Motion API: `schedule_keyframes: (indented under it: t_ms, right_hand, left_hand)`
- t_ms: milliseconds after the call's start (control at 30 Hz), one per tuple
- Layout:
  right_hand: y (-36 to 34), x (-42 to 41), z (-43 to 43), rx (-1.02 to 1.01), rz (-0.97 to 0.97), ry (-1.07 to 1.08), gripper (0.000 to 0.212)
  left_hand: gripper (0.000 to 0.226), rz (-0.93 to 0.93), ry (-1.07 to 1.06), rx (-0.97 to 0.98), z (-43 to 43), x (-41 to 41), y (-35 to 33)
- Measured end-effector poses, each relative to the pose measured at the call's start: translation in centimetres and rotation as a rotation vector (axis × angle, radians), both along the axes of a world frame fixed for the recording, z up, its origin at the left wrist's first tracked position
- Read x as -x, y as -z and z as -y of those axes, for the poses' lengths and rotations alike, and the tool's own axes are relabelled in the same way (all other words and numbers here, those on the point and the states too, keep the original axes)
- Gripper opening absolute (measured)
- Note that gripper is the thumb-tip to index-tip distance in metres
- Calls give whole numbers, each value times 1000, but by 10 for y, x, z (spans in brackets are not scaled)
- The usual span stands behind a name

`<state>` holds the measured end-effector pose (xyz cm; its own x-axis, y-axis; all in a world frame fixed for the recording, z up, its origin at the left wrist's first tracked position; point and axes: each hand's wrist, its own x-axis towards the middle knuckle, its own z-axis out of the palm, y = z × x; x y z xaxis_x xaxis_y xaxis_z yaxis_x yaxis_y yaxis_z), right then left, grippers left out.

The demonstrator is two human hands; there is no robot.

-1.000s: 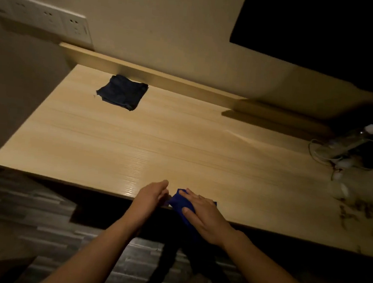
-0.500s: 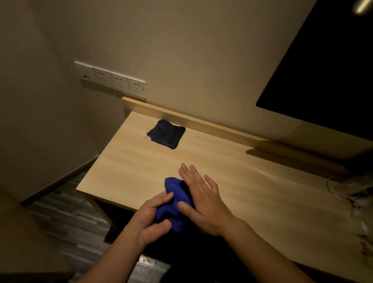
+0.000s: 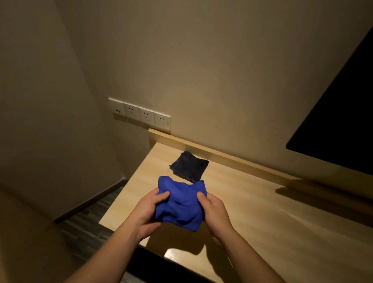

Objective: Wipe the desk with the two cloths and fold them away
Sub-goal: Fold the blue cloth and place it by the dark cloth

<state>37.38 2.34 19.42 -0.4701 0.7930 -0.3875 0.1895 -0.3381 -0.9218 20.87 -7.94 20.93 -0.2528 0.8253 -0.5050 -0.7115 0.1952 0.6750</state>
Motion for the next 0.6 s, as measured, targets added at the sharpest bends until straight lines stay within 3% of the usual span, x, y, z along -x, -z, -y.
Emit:
schedule_keyframes:
  t_ms: [167, 433, 600]
  right_hand:
    - [3, 48, -17, -107, 78, -17, 29]
    - [33, 141, -38, -99, 166, 37, 21]
    - [61, 207, -74, -133, 244, 131, 16]
  left_hand:
    - [34, -259, 44, 79, -15, 46, 5]
    - [21, -561, 154, 245, -61, 143, 33]
    - [18, -778, 294, 231, -122, 218, 64]
